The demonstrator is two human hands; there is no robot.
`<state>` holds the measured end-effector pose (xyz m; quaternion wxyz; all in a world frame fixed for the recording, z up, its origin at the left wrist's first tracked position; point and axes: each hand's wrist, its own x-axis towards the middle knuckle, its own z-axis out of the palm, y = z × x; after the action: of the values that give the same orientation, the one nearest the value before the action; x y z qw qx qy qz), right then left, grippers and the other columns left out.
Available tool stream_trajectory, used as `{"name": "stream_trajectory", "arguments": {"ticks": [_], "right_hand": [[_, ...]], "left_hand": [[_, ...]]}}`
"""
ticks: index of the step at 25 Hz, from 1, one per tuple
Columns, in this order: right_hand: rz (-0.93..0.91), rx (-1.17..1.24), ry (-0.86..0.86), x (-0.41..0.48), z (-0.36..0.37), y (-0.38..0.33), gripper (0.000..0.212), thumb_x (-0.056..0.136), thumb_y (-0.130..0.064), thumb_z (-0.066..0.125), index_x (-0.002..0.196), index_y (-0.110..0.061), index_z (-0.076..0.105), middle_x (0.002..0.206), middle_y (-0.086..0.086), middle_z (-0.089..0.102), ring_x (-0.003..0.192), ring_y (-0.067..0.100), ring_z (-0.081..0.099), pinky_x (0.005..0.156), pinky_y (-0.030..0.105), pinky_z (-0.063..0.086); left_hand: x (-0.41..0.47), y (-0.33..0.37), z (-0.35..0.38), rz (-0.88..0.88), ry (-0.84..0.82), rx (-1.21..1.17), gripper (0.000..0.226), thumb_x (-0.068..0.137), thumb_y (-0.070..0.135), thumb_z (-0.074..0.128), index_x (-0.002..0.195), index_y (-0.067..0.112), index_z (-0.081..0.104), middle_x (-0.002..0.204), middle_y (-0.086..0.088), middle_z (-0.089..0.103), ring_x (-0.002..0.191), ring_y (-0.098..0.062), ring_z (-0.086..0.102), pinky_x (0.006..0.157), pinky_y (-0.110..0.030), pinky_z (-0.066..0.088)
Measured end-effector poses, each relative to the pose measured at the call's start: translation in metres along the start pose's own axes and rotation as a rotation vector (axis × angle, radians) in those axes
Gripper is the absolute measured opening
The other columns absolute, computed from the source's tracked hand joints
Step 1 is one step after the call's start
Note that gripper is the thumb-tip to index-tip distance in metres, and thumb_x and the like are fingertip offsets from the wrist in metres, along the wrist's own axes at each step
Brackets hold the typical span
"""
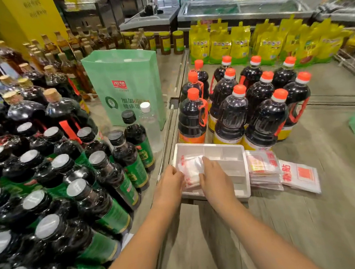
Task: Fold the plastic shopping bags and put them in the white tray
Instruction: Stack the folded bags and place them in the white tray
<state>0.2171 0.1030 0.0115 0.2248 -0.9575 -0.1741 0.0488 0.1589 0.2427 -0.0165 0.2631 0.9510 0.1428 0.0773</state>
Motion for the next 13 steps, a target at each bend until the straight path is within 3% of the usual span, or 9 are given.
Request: {"name": "stream_trajectory", "arguments": {"ticks": [2,4,7,11,13], "right_hand": [[-0.033,-0.043,0.004,-0.001,-0.002,0.002,0.036,0.101,-0.028,0.049,0.137,-0.025,0.046,0.129,0.0,0.052,0.108,0.022,0.059,0.08,0.036,0.052],[-0.074,-0.107,-0.006,-0.003,-0.002,0.004,0.037,0.1,-0.032,0.053,0.135,-0.022,0.047,0.136,0.001,0.046,0.114,0.022,0.055,0.083,0.034,0.05],[-0.106,-0.243,-0.052,-0.005,0.005,0.0,0.046,0.099,-0.031,0.056,0.139,-0.015,0.04,0.148,0.007,0.033,0.119,0.026,0.052,0.088,0.037,0.049],[-0.121,-0.34,-0.08,-0.003,0.008,-0.003,0.066,0.095,-0.011,0.058,0.151,-0.007,0.023,0.161,0.014,0.013,0.127,0.029,0.047,0.09,0.037,0.049],[-0.155,-0.338,-0.088,-0.003,0.006,0.0,0.071,0.093,-0.007,0.058,0.153,-0.01,0.02,0.164,0.01,0.009,0.126,0.029,0.047,0.086,0.039,0.049]], "left_hand": [[0.001,-0.002,0.001,0.031,0.001,0.126,0.011,0.094,0.026,0.06,0.102,0.019,0.063,0.109,0.001,0.052,0.101,-0.023,0.053,0.078,-0.033,0.043],[0.002,-0.002,0.0,0.175,0.046,0.306,0.019,0.083,0.032,0.073,0.098,0.022,0.068,0.114,0.002,0.057,0.106,-0.024,0.052,0.081,-0.035,0.042],[0.006,0.002,-0.005,0.258,0.06,0.35,0.031,0.065,0.038,0.086,0.086,0.024,0.068,0.11,0.005,0.066,0.106,-0.025,0.057,0.089,-0.037,0.038],[0.019,0.008,-0.007,0.298,0.068,0.434,0.018,0.065,0.035,0.078,0.077,0.024,0.069,0.094,0.006,0.07,0.099,-0.025,0.064,0.093,-0.036,0.027],[0.023,0.009,-0.008,0.275,0.06,0.468,0.015,0.071,0.03,0.074,0.085,0.025,0.073,0.099,0.007,0.072,0.105,-0.023,0.061,0.097,-0.035,0.025]]}}
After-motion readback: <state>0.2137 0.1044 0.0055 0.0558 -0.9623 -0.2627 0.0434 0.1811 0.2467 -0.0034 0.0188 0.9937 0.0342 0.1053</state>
